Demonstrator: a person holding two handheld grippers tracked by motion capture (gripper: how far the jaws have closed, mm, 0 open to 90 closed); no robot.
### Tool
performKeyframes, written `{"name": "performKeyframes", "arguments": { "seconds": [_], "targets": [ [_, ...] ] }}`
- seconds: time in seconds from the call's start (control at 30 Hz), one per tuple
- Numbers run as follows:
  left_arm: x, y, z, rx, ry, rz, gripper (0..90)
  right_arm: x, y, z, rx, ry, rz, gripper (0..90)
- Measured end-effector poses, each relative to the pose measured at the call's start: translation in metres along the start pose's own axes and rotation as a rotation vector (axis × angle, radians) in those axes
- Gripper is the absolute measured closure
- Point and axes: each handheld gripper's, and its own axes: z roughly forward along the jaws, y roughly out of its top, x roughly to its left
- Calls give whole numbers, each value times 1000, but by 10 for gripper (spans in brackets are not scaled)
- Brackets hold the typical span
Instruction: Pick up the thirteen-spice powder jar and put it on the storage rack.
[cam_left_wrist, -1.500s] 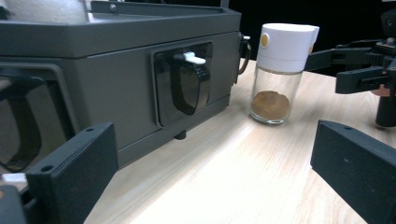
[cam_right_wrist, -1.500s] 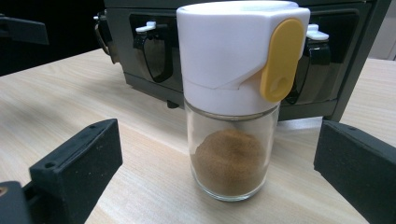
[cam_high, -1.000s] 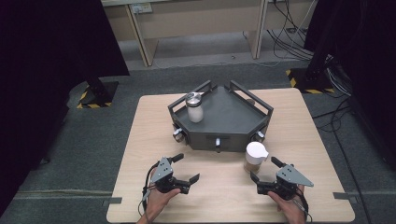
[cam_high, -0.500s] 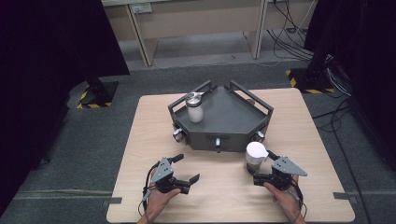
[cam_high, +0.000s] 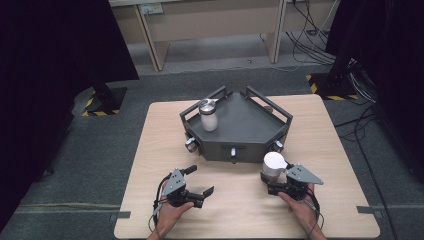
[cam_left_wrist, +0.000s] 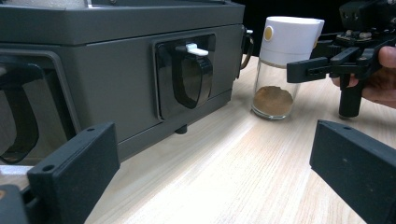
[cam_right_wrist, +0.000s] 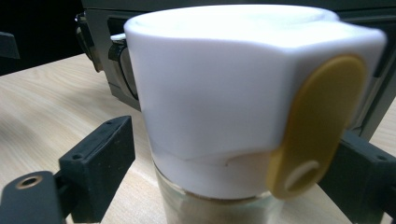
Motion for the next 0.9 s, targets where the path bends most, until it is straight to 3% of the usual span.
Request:
{"name": "performKeyframes", "arguments": {
  "seconds": [0.2, 0.57, 0.9],
  "targets": [
    [0, 0, 0, 0, -1, -2, 11, 2, 1, 3, 5, -20, -13, 195],
    [0, -1, 1, 2, -2, -1, 15, -1, 3, 5, 15, -4, -20, 300],
    [1, -1, 1, 0, -4, -6, 15, 2, 7, 3, 23, -19, -13, 304]
  ]
}}
